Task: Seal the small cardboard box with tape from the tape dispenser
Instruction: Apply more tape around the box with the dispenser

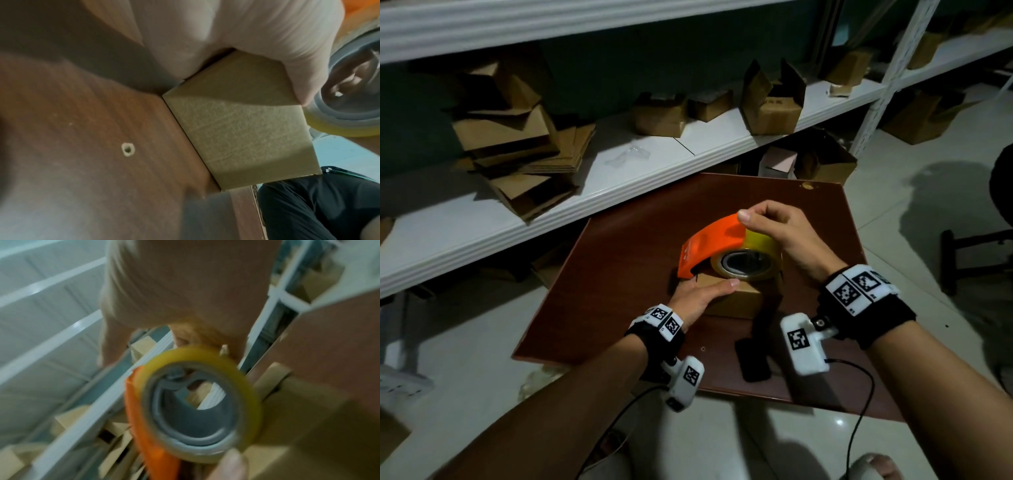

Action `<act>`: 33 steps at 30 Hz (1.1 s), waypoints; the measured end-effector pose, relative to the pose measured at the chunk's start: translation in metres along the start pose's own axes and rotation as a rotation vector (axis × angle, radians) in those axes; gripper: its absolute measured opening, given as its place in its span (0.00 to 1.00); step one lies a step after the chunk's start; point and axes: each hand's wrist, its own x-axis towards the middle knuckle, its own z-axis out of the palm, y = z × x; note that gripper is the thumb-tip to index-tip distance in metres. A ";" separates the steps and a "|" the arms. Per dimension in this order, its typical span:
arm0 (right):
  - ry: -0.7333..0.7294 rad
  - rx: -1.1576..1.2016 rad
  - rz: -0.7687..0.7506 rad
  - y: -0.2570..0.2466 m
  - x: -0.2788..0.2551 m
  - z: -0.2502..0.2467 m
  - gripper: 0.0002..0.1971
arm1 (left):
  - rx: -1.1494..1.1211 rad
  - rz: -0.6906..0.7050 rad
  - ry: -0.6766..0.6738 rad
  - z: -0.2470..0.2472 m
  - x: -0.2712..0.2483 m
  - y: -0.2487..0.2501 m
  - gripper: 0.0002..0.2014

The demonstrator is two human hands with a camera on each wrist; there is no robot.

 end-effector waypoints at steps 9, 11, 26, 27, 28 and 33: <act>-0.086 -0.111 0.143 -0.003 0.002 -0.007 0.19 | 0.046 0.067 -0.011 0.000 0.002 0.000 0.35; -0.082 -0.085 0.156 -0.005 0.000 -0.009 0.19 | 0.058 0.097 0.009 -0.002 0.003 -0.001 0.32; -0.092 -0.157 0.233 -0.012 0.004 -0.011 0.27 | 0.142 0.112 0.012 -0.006 0.001 0.001 0.41; -0.095 -0.160 0.236 -0.013 0.004 -0.013 0.24 | 0.140 0.113 0.003 -0.007 0.002 0.001 0.38; -0.094 -0.164 0.240 -0.014 0.003 -0.015 0.20 | 0.140 0.111 -0.017 -0.007 0.002 0.002 0.34; -0.101 -0.204 0.252 -0.017 -0.001 -0.024 0.20 | 0.160 0.097 -0.045 -0.009 0.006 -0.001 0.32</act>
